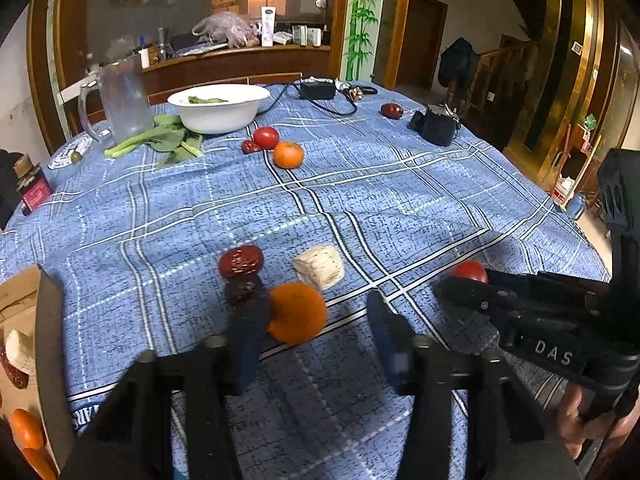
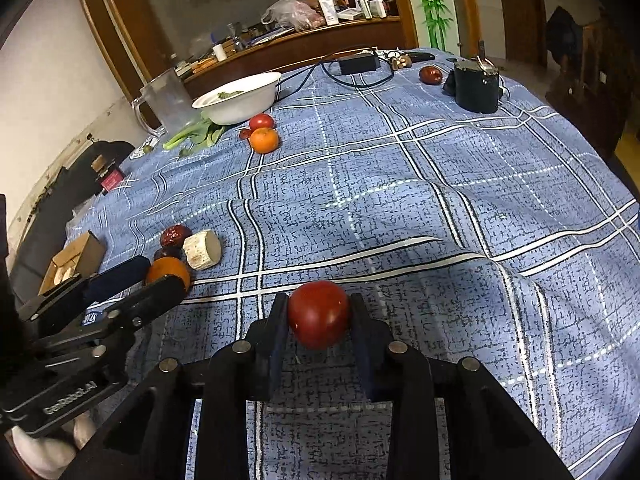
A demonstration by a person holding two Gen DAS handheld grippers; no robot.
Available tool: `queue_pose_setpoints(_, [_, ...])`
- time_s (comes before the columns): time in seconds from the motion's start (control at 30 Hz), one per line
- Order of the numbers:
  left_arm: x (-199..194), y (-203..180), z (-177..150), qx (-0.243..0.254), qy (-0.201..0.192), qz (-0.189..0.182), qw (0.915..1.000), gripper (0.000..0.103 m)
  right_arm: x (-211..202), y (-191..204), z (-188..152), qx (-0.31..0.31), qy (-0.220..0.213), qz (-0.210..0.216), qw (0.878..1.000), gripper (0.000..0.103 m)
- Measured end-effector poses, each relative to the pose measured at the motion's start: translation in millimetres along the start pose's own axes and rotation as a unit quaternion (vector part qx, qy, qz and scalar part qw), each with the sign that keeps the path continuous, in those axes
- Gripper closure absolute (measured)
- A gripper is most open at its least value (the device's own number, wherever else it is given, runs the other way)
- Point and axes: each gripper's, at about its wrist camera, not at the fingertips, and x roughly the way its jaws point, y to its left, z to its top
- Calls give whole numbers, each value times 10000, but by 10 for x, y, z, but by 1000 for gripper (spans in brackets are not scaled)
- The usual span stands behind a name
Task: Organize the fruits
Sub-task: 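Grasp the red tomato with the right tool while the left tool grasps the orange, then carry the orange and tomato into the box and open both tools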
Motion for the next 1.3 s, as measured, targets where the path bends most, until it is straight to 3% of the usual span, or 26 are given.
queue_pose_setpoints(0.03, [-25, 13, -16, 2, -39, -18, 10000, 75, 0, 6, -2, -16, 1, -16, 10000, 72])
queue_pose_setpoints(0.13, [-22, 69, -37, -88, -43, 35, 9999, 77, 13, 19, 1, -52, 7, -56, 10000, 72])
queue_pose_setpoints(0.2, [50, 84, -29, -69, 2, 224, 9997, 69, 17, 28, 1, -81, 13, -83, 9999, 72])
queue_pose_setpoints(0.27, [121, 81, -23, -71, 104, 153, 9998, 48, 19, 36, 0, -115, 14, -107, 9999, 72])
queue_pose_setpoints(0.33, [160, 76, -17, -39, 185, 197, 9996, 48, 20, 45, -2, -151, 13, -135, 9998, 72])
queue_pose_setpoints(0.4, [155, 77, -18, -53, 188, 259, 9995, 53, 19, 65, -7, -213, 3, -187, 9996, 72])
queue_pose_setpoints(0.47, [126, 103, -20, -103, 120, 381, 9991, 71, 20, 78, -8, -255, -8, -226, 9994, 72])
queue_pose_setpoints(0.7, [12, 274, -76, -547, -144, 117, 9983, 71, -32, 27, -16, -80, -95, -94, 9999, 72])
queue_pose_setpoints(0.83, [-26, 309, -100, -674, -203, -8, 9975, 71, -191, -16, -40, 72, -366, 45, 9993, 72])
queue_pose_setpoints(1.0, [-74, 295, -124, -750, -200, -258, 9967, 71, -463, -193, -249, 654, -430, 404, 9961, 72])
queue_pose_setpoints(1.17, [-224, 243, -117, -926, -307, -732, 9925, 71, -755, -566, -417, 1565, -401, 862, 9831, 72])
queue_pose_setpoints(1.3, [-454, 242, -191, -1280, -401, -1102, 9848, 71, -986, -920, -531, 2398, -544, 1589, 9562, 72])
